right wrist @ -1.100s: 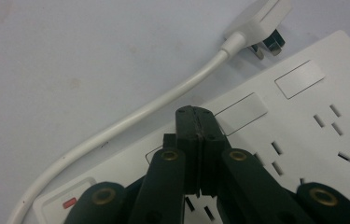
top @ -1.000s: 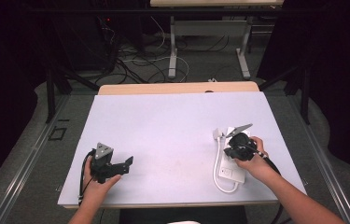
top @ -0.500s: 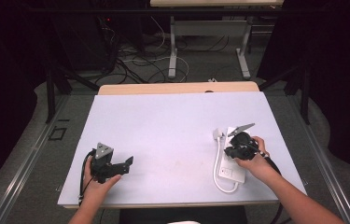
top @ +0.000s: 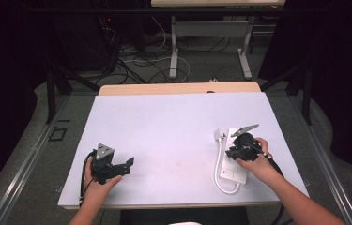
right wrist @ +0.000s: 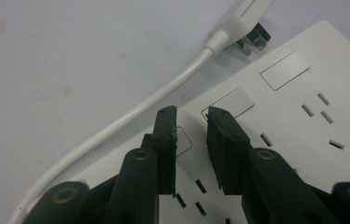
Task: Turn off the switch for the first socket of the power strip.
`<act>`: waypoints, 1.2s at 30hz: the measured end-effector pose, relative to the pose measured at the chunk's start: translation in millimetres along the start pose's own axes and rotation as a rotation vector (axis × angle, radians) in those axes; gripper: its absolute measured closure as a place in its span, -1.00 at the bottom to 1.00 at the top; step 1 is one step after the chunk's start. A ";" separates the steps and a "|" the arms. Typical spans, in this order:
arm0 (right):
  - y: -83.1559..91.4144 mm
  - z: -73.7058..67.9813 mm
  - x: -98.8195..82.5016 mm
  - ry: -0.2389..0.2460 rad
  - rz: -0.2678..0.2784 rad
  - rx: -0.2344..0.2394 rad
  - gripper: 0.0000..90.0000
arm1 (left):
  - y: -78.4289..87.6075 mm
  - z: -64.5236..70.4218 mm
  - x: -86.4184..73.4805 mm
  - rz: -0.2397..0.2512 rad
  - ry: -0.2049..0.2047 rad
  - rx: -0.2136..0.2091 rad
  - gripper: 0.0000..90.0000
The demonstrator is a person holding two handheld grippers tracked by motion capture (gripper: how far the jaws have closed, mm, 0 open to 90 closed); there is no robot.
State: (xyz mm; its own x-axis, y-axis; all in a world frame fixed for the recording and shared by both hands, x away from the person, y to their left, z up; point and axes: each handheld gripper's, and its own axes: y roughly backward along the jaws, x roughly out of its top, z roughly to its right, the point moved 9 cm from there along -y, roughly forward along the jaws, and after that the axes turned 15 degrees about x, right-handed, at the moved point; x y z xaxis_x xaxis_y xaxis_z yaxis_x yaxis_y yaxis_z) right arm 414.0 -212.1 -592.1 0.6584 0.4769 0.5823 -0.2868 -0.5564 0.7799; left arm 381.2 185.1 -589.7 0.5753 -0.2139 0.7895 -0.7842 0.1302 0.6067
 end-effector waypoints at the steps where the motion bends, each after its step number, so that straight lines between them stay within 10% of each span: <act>1: -0.2 -0.3 0.0 -0.004 0.002 0.003 0.59 | -0.1 0.0 0.0 -0.001 0.000 -0.001 -0.71; 36: 19.7 -9.7 6.4 -0.046 0.144 0.007 -0.18 | -1.6 0.7 0.7 0.004 0.004 -0.001 -0.71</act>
State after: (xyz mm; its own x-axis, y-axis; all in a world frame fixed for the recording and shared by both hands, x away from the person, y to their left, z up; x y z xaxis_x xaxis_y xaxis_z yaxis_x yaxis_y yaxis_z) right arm 405.8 -213.3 -570.7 0.6416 0.3602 0.6772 -0.3761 -0.6217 0.6870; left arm 382.6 184.1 -590.2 0.5734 -0.2094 0.7921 -0.7859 0.1323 0.6040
